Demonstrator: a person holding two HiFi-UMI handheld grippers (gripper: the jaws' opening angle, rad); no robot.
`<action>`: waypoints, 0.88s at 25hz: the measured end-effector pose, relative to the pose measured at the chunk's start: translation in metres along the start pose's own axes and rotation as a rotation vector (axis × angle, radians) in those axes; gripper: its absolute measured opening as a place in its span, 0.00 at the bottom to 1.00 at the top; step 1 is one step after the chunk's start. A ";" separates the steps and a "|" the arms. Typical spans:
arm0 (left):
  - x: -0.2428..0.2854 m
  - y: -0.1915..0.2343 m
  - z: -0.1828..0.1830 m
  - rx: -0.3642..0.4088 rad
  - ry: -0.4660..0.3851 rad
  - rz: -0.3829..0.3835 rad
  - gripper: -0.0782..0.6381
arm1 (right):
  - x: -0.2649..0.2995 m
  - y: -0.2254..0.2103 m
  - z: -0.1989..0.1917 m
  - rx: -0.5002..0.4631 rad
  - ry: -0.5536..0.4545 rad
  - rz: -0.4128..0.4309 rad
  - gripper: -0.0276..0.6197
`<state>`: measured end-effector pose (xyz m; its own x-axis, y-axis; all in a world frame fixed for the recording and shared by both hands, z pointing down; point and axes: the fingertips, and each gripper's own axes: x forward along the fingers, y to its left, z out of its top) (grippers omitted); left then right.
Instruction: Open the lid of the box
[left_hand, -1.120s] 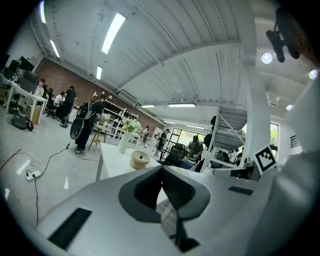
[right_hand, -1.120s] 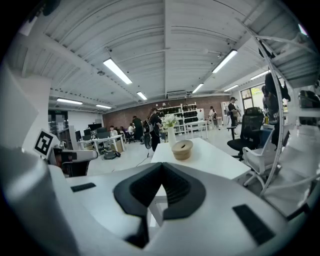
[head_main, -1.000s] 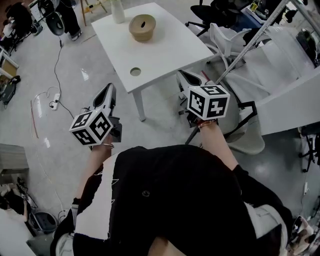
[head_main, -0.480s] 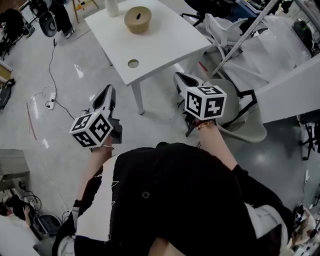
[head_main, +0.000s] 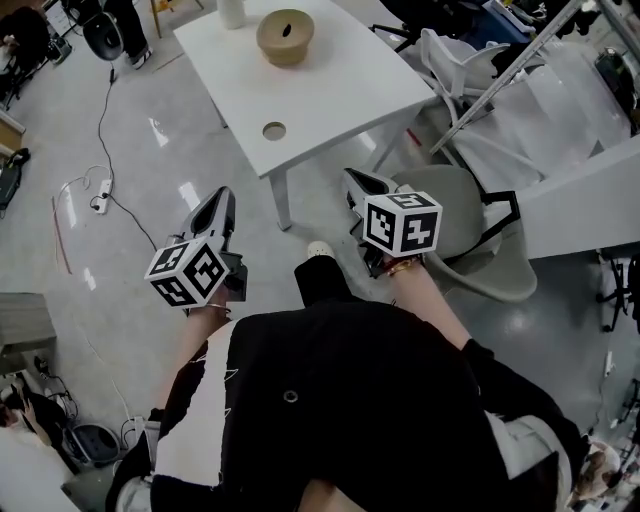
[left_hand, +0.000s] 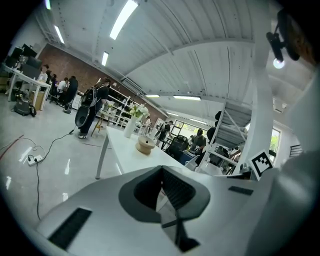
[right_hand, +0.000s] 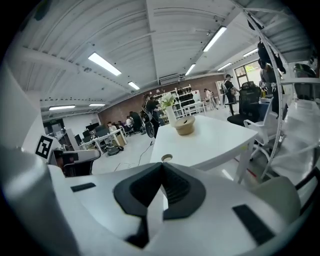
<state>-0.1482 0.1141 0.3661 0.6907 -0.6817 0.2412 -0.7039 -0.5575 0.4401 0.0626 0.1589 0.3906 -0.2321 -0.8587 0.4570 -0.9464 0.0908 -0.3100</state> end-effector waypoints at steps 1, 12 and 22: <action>0.005 0.002 0.003 0.002 -0.006 0.001 0.12 | 0.006 -0.004 0.004 -0.002 -0.002 0.002 0.05; 0.110 0.013 0.056 0.018 -0.050 0.015 0.12 | 0.092 -0.057 0.085 -0.001 -0.007 0.074 0.05; 0.188 0.016 0.084 0.018 -0.076 0.036 0.12 | 0.151 -0.095 0.140 -0.029 -0.004 0.137 0.05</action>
<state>-0.0440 -0.0627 0.3459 0.6511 -0.7349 0.1896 -0.7310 -0.5401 0.4169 0.1492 -0.0503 0.3721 -0.3583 -0.8394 0.4087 -0.9121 0.2215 -0.3449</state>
